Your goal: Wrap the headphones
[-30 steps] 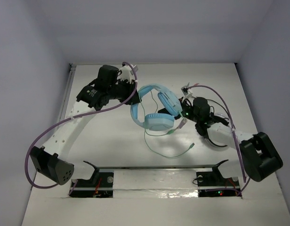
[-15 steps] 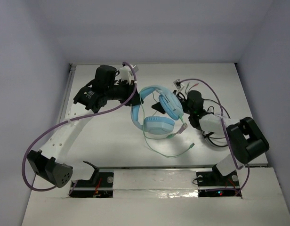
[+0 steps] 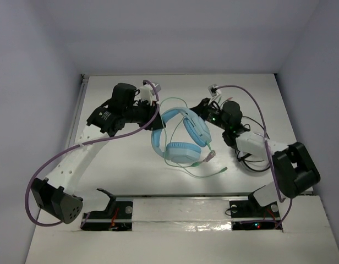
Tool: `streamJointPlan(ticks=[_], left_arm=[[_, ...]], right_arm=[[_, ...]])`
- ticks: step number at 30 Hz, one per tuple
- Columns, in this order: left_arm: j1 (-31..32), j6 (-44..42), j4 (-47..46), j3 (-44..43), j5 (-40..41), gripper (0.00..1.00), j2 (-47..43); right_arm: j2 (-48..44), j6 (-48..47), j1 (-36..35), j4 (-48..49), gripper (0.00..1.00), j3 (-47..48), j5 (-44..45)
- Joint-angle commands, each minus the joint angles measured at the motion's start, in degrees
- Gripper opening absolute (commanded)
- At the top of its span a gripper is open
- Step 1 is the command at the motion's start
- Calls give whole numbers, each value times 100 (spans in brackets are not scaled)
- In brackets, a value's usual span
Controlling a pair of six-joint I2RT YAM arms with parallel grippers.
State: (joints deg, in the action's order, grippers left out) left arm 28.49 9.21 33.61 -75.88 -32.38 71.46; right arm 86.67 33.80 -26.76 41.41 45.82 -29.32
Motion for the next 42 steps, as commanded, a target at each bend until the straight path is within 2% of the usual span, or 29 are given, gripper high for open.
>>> streamJointPlan(ticks=[1,8,14,21,29,37,42], left_arm=[[16,142,-425,90,-137,0,-229],[-141,177,-565,99,-84,0,-352],[-563,353,-794,-41,-452,0,-467],[-617,380,-724,-349,-128,0,-317],[-669,353,-715,-199,-23,0,-361],[-722,774,-1031,-717,223,0,-212],[-722,749,-838,-1113,750,0,-97]], right_arm=[[-537,-435,-39,-510,0,146,847],[-1021,-682,13,-1178,0,103,1429],[-969,-603,13,-1038,0,-319,1140],[-1222,-533,13,-906,0,-627,858],[-1706,-585,13,-1346,0,-487,1500],[-1004,-375,-92,-1180,0,-460,333],[-337,82,-153,-389,4,-417,-56]])
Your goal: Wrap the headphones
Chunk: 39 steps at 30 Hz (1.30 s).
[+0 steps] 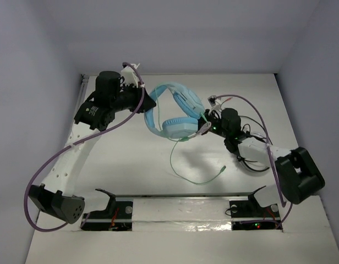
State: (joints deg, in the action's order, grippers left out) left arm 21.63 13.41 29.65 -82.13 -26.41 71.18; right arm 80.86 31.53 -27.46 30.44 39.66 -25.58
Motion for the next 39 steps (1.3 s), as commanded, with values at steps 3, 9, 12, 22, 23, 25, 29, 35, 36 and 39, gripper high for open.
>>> streamJointPlan(ticks=[3,9,12,22,23,25,29,35,36,39], left_arm=[[-36,276,-311,-541,391,0,-60],[-36,154,-109,-532,848,0,-78],[-36,109,23,-611,1068,0,-25],[-36,21,50,-190,621,0,46],[-36,30,50,-129,420,0,28],[-36,56,85,-128,348,0,-33],[16,65,146,-146,50,0,-69],[245,127,102,30,-373,0,-113],[245,118,120,39,-408,0,-130],[298,136,225,179,-716,0,-244]], right_arm=[[561,468,-206,946,20,410,-526],[1247,539,-680,1096,58,648,-378],[1388,556,-909,1122,64,640,-263],[2302,1048,-1226,2266,69,436,193],[2372,1048,-1226,2230,69,533,246],[2565,1083,-1174,2265,70,771,256],[2961,1224,-1174,2291,78,1210,80],[3506,1260,-1174,2388,80,1869,377],[3550,1233,-1121,2301,80,1948,457],[3682,1066,-1060,2064,80,2239,765]])
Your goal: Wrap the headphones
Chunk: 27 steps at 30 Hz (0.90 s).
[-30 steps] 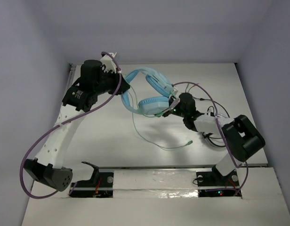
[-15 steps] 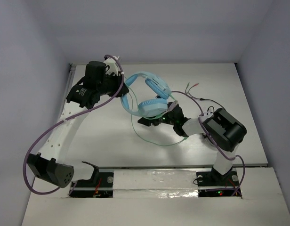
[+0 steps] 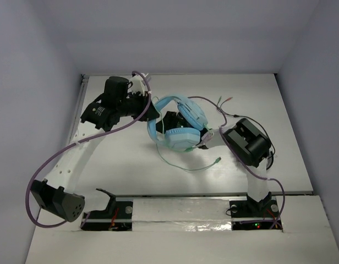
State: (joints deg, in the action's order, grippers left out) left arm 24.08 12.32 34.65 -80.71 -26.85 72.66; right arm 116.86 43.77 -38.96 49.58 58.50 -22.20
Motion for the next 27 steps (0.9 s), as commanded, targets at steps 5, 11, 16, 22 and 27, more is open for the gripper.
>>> streamJointPlan(ticks=[5,11,16,22,27], left_arm=[[106,210,-3,213,-628,0,-683],[106,122,190,249,-471,0,-859],[106,-63,314,538,-427,0,-929],[106,-98,349,978,-39,0,-1166],[159,-124,296,1048,145,0,-1149]], right_arm=[[232,61,143,631,70,417,155],[102,360,301,1325,3,31,224],[-917,-7,749,644,0,-296,504],[-2447,-949,1460,-1222,0,-155,1534],[-3037,-1221,1962,-1872,0,-85,1587]])
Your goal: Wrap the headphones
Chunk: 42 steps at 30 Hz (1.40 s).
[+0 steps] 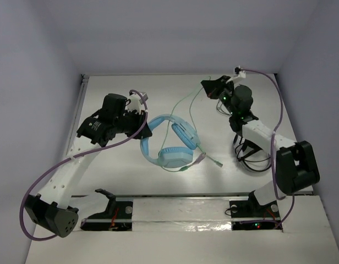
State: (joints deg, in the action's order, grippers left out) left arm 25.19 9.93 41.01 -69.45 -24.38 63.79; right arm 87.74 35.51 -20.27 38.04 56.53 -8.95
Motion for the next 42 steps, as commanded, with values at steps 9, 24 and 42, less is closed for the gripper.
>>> streamJointPlan(ticks=[9,24,42], left_arm=[[47,219,-814,-332,-620,0,-279],[-67,703,-1386,-2080,1110,0,379],[-67,879,-1737,-2055,1568,0,503]], right_arm=[[-21,-448,146,-799,0,-160,-431],[137,-229,-794,-333,0,-881,-2391],[1852,598,-1207,1961,57,-1513,-2788]])
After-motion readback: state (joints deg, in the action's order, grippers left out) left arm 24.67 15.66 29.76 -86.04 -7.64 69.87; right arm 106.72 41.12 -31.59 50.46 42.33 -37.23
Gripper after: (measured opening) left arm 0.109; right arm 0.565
